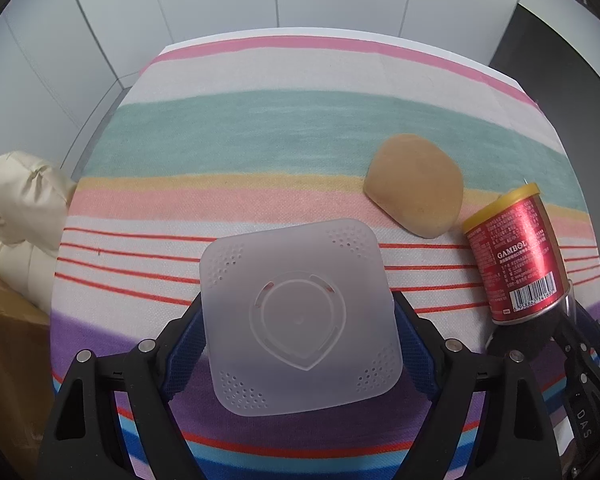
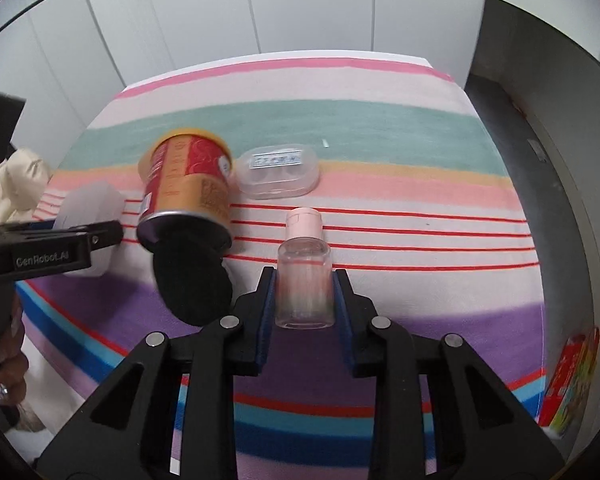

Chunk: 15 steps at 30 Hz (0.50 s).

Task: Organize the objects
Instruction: 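Grasp the pink-capped clear bottle with the right gripper and lift it, then carry the clear case and bottle with both grippers over the cardboard box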

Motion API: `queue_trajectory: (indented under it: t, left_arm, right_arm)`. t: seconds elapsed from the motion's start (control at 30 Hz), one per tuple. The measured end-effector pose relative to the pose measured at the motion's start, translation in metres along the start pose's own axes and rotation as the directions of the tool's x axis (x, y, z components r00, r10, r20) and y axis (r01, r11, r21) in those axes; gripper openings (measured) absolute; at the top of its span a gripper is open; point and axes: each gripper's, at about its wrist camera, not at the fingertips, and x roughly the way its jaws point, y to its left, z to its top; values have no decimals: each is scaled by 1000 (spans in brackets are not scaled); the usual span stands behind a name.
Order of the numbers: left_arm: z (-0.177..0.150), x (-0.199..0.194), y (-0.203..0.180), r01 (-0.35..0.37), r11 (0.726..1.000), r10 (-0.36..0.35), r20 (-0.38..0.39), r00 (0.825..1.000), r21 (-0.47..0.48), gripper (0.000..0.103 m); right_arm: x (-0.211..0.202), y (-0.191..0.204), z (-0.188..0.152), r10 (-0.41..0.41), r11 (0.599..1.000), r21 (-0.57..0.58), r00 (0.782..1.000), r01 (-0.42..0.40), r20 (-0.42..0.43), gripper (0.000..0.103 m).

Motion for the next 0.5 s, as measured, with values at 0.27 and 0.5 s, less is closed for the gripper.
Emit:
queue_trajectory:
  t: [0.27,0.5]
  left_arm:
    - [5,-4,-8,-34,999,34,-12,999,21,84]
    - [24,-53,-9,-18,1000,17,54,998,20,84]
  right_arm:
    - [-9,-1,10,-69,997,29,998,68,14,29]
    - [-45,-3,35,-76,996,41,996,74,49,29]
